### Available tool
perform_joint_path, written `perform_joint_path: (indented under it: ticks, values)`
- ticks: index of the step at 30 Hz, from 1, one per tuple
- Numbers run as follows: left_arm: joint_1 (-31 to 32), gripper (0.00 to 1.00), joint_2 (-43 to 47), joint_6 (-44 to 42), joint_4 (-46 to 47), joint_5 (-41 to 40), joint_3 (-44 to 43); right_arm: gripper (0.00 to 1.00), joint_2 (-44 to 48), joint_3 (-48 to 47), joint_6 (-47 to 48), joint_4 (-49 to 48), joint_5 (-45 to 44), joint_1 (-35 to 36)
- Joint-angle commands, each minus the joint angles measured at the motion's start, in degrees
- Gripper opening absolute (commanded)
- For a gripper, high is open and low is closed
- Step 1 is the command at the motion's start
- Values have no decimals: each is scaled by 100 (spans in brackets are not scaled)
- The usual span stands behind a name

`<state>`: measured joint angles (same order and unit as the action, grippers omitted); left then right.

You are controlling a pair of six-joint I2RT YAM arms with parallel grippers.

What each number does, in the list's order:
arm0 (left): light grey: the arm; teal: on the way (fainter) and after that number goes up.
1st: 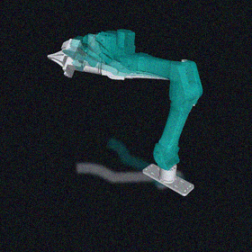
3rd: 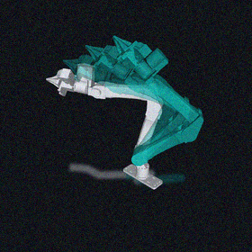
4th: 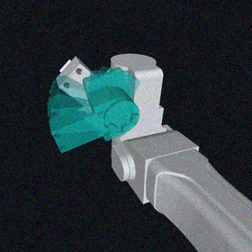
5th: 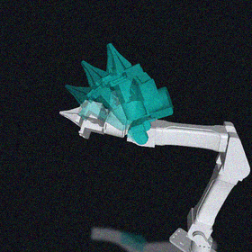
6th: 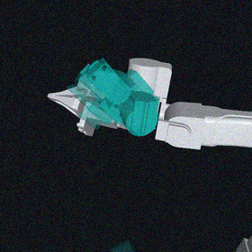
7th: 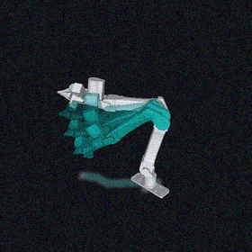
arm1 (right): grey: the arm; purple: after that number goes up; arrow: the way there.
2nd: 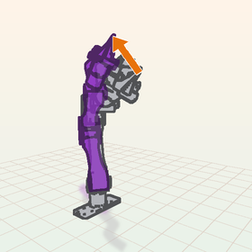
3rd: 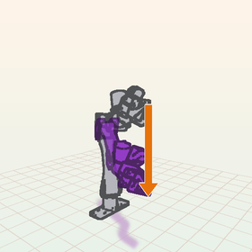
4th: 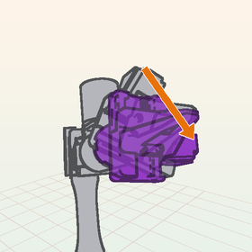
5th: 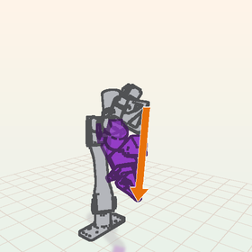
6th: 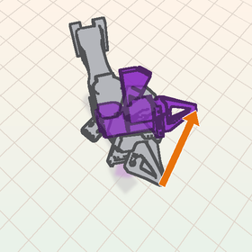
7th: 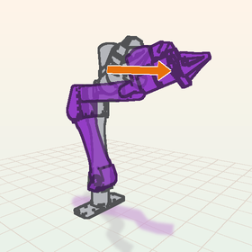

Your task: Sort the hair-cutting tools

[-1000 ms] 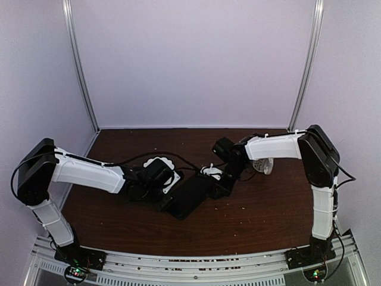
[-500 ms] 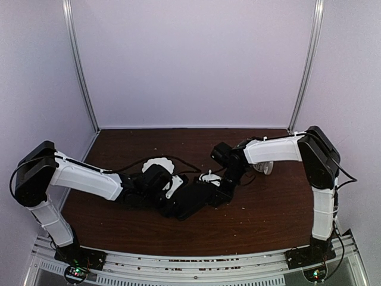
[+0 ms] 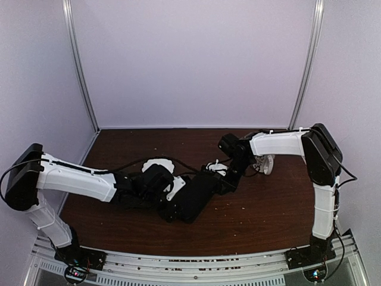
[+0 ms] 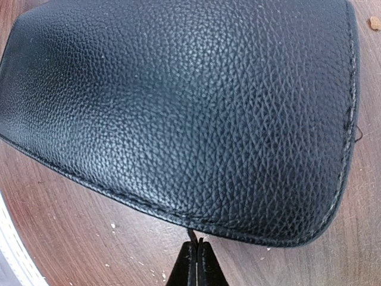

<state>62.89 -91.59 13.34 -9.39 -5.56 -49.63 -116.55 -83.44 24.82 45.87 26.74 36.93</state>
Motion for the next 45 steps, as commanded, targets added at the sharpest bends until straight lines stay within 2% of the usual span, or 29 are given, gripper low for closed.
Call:
perform_joint_path:
  ticks: [1,7,13,19,23,27,32,35,39,45]
  values:
    - [-624,76,-58,573,-548,-190,-359,0,-21,-50,-118,27,-110,-10]
    - [-918,73,-569,790,-579,523,-714,0,-49,-100,-119,25,-70,26]
    - [-1075,74,-1095,1002,-649,768,-923,0,-220,-349,-71,106,-169,206]
    - [-992,65,-796,1204,-51,1445,-292,0,-533,-922,-13,256,-426,589]
    - [-616,59,-592,1267,65,1592,3,0,-751,-1314,34,326,-604,857]
    - [101,58,-550,1218,-634,1096,-184,0,-908,-1565,145,345,-733,958]
    - [726,65,-432,1040,-1805,-882,-637,0,-932,-1565,189,338,-821,948]
    - [932,66,-323,799,-2070,-1617,-862,0,-895,-1537,173,355,-762,949]
    - [1202,67,-282,6,-1762,-1625,-1045,0,-874,-1518,164,327,-751,949]
    - [1216,66,-720,-628,-1312,-1537,-1278,0,-873,-1501,179,279,-721,952]
